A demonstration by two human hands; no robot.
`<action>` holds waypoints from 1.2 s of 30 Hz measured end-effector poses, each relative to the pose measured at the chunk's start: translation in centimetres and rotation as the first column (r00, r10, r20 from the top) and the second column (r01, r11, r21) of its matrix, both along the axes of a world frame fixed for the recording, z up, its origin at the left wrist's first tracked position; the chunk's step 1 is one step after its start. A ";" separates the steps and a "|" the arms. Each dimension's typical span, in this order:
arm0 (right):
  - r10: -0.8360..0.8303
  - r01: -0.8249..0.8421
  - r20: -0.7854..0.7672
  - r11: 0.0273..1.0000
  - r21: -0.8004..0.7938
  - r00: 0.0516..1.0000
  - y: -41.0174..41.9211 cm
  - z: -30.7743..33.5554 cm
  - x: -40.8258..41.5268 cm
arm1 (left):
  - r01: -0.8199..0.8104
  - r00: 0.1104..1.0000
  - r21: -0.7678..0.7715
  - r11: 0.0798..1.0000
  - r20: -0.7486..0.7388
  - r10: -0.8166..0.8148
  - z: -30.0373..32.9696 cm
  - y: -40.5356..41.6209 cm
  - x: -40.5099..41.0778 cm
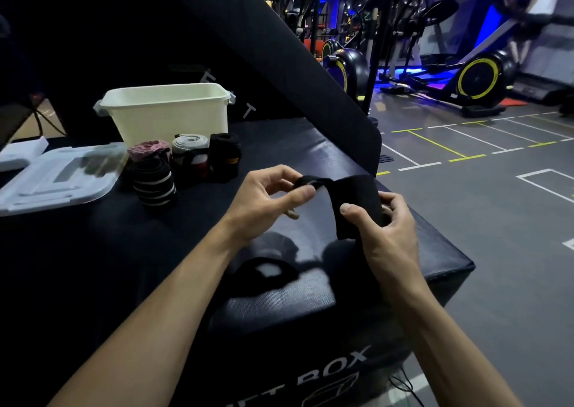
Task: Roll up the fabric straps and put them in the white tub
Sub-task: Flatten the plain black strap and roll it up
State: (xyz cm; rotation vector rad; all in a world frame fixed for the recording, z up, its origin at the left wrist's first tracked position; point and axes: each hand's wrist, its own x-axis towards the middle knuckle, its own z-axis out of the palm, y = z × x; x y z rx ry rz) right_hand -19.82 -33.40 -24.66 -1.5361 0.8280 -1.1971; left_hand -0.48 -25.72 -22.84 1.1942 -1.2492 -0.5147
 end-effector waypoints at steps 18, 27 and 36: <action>0.442 -0.736 0.624 0.582 0.346 0.644 1.9 1.1 1.2 | 0.335 0.901 0.361 0.870 -0.391 -0.185 0.3 0.2 -1.1; 0.493 -0.758 0.582 0.506 0.413 0.646 1.4 0.9 0.6 | 0.190 0.934 0.278 0.942 -0.346 -0.086 -1.3 -0.9 -1.3; 0.492 -0.731 0.543 0.514 0.449 0.680 0.7 1.0 0.8 | 0.078 0.946 0.236 0.969 -0.323 0.003 -1.6 -1.5 -1.4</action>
